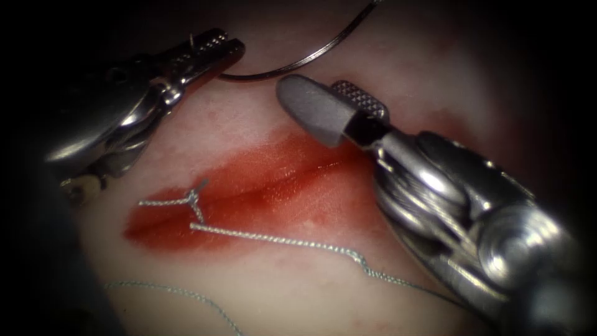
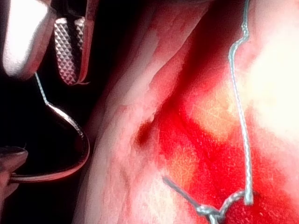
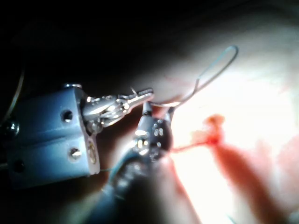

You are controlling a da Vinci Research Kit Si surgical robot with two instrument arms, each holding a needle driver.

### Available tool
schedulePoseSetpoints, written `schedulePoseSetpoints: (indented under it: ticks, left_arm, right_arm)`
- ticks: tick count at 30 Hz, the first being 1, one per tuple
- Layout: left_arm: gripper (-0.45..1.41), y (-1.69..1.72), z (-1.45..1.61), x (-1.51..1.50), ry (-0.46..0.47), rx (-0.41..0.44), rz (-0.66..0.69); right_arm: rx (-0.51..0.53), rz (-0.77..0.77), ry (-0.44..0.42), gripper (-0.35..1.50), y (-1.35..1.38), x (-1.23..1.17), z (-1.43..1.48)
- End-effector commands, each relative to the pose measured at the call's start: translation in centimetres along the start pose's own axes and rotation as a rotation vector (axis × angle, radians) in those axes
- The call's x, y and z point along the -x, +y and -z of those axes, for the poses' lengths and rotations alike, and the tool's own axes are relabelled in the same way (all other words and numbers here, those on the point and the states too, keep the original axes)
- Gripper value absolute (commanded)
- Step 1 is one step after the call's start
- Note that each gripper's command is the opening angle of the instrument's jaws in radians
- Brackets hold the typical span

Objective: Wound Closure
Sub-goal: Grab the needle from the left gripper with the right gripper.

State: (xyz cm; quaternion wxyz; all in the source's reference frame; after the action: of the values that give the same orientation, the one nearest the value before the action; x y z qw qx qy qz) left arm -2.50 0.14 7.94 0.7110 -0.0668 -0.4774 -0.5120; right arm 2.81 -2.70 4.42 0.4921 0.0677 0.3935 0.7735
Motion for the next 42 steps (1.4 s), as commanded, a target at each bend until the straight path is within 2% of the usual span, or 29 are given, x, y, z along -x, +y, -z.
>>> schedulePoseSetpoints:
  ticks: [1,3,5,9,13,18,42]
  left_arm:
    - [-0.45,0.01,-0.05,0.1,-0.005,-0.025,-0.025]
    - [-0.45,0.01,-0.01,0.09,0.004,-0.105,-0.05]
    - [-0.45,0.02,0.03,0.09,-0.017,-0.122,-0.046]
    - [-0.45,0.03,0.06,0.1,-0.038,-0.113,-0.042]
    - [-0.45,0.02,0.06,0.1,-0.038,-0.111,-0.041]
    - [-0.45,-0.03,0.06,0.1,-0.039,-0.103,-0.04]
    - [-0.45,-0.16,0.04,0.08,-0.038,-0.092,-0.009]
  right_arm:
    - [0.01,-0.017,0.015,0.49,-0.09,-0.03,-0.07]
    - [0.034,-0.031,0.042,0.47,0.0,-0.02,-0.1]
    - [0.045,-0.034,0.05,0.42,0.1,0.01,-0.15]
    - [0.071,-0.054,0.076,0.41,0.27,0.02,-0.21]
    - [0.076,-0.072,0.084,0.32,0.33,-0.02,-0.22]
    - [0.053,-0.091,0.101,0.24,0.31,-0.02,-0.26]
    - [0.019,-0.123,0.139,0.17,0.29,0.02,-0.43]
